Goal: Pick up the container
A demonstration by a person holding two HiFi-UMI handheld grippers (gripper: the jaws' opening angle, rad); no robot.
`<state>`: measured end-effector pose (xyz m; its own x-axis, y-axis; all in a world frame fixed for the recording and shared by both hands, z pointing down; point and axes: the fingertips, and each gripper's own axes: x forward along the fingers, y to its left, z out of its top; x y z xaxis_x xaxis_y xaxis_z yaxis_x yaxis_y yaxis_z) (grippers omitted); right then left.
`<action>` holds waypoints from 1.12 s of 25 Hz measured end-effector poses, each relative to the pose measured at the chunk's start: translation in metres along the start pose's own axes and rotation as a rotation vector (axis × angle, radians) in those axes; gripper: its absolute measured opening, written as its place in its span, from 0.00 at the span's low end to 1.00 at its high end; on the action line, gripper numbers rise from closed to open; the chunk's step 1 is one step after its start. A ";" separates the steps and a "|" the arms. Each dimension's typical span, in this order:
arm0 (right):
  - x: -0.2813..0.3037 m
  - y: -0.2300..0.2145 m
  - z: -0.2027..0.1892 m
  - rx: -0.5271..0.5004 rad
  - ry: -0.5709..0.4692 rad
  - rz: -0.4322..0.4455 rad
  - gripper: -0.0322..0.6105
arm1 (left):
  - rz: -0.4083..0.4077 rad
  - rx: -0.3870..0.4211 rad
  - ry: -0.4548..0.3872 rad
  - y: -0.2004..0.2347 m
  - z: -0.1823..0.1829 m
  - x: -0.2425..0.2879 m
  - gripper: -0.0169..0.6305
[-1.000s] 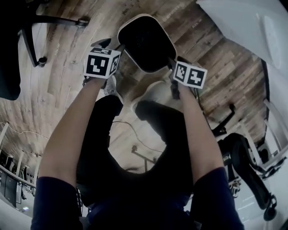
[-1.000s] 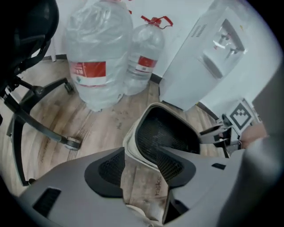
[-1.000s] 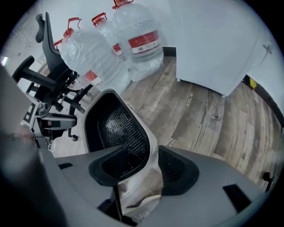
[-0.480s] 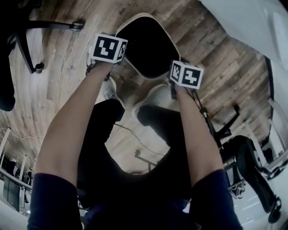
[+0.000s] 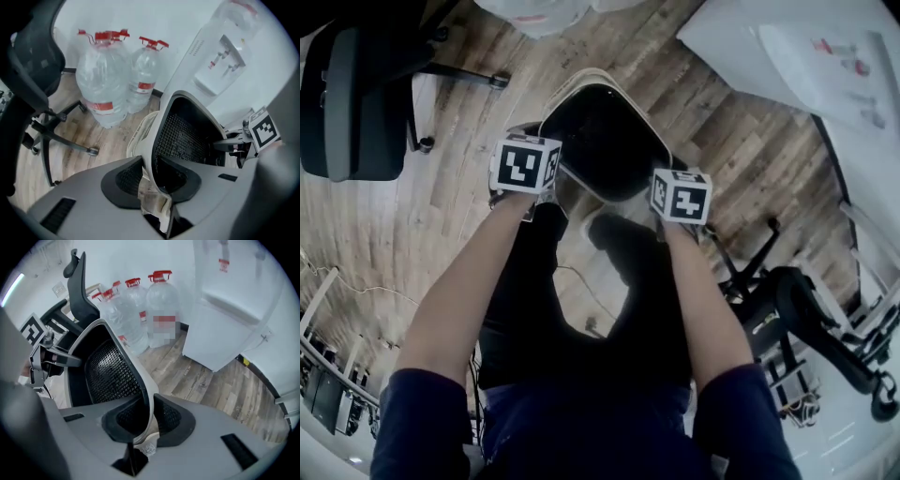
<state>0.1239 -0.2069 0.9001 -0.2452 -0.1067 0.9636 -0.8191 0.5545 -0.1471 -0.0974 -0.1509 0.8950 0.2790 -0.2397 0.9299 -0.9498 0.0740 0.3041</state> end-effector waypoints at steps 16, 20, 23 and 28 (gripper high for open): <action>-0.342 0.048 0.019 -0.050 -0.212 0.021 0.17 | 0.039 -0.008 -0.232 -0.136 0.019 -0.328 0.21; -0.393 0.047 0.023 -0.052 -0.264 0.008 0.16 | 0.024 -0.015 -0.271 -0.160 0.017 -0.368 0.21; -0.424 0.049 0.025 -0.066 -0.295 0.008 0.16 | 0.015 -0.020 -0.294 -0.174 0.014 -0.393 0.21; -0.460 0.059 0.033 -0.074 -0.341 0.026 0.17 | 0.006 -0.031 -0.369 -0.182 0.023 -0.433 0.21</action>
<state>0.1711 -0.1518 0.4407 -0.4348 -0.3543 0.8279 -0.7737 0.6173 -0.1422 -0.0489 -0.0828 0.4319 0.1986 -0.5717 0.7961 -0.9448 0.1044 0.3106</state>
